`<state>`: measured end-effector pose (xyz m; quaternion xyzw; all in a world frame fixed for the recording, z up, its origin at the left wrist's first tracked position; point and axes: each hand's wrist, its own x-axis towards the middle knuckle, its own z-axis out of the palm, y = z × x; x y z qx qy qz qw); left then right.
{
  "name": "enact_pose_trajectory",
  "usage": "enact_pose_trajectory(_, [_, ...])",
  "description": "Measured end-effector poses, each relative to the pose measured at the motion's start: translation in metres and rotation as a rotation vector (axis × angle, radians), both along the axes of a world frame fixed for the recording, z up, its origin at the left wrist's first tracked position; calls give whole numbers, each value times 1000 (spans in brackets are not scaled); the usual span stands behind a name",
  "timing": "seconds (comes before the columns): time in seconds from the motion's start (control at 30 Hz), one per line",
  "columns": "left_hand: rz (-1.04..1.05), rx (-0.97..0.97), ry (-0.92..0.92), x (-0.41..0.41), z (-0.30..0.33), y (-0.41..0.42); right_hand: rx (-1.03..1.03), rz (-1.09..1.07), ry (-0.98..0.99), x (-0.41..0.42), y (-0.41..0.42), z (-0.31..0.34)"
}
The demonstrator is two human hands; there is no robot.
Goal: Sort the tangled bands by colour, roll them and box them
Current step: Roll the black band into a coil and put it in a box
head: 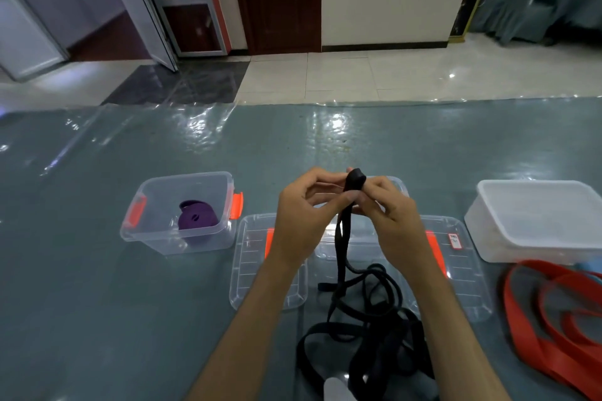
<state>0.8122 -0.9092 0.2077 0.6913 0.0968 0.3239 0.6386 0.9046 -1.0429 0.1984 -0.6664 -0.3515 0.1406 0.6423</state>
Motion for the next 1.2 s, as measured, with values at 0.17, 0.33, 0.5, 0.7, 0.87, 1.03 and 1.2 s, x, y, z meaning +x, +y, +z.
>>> enact_pose_trajectory(0.17, [61, 0, 37, -1, -10, 0, -53, 60, 50, -1, 0, -1])
enact_pose_trajectory(0.33, [105, 253, 61, -5, -14, 2, 54, 43, 325, -9, -8, 4])
enact_pose_trajectory(0.5, [69, 548, 92, -12, -22, -1, 0, -94, 286, -15, -11, 2])
enact_pose_trajectory(0.7, [45, 654, -33, -26, -16, -4, 23, -114, 304, -24, -28, 2])
enact_pose_trajectory(0.87, [26, 520, -67, -32, -12, -13, 218, -186, 467, -36, -38, 13])
enact_pose_trajectory(1.03, [-36, 443, -80, -32, -4, -16, 242, -226, 552, -44, -43, 22])
enact_pose_trajectory(1.2, [-80, 265, -163, -24, 20, -20, 329, -96, 744, -41, -38, 40])
